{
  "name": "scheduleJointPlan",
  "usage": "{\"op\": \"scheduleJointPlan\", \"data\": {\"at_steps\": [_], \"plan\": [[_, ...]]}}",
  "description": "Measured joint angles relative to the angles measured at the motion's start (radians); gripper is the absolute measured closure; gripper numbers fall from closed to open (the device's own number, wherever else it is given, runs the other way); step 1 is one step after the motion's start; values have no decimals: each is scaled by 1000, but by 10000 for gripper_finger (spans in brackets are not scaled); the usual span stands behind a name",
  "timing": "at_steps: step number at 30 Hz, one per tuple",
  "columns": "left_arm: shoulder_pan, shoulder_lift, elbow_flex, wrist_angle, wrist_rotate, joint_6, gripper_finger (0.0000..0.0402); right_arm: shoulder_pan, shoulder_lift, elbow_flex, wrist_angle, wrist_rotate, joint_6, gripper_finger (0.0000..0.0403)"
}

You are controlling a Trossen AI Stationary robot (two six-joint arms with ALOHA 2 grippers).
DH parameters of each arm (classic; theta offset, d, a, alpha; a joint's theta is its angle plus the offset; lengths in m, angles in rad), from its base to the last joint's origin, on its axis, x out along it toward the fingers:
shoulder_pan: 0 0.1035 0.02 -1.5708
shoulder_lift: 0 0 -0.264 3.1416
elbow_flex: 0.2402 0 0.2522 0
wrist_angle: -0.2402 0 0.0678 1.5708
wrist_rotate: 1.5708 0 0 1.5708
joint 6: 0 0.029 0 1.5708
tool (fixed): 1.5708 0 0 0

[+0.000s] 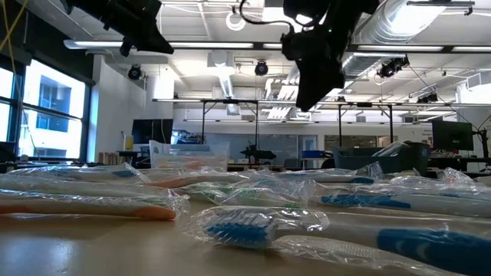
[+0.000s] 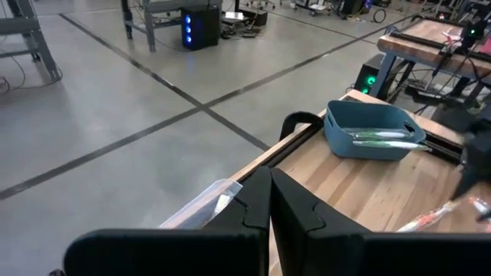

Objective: Pick & Place Toothbrushes
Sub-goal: Put the blue toothbrush into the gray bin

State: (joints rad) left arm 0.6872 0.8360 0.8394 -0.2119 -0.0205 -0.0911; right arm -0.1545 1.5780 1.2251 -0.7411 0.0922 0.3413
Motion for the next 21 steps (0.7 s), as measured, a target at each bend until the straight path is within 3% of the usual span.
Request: {"op": "scheduleJointPlan", "data": {"at_steps": [13,21], "plan": [[0,0,0,0,1,18,401,97,247,0,74,-121,-34,259],[0,0,0,0,4,17,401,126,332,0,100,-133,-49,259]]}}
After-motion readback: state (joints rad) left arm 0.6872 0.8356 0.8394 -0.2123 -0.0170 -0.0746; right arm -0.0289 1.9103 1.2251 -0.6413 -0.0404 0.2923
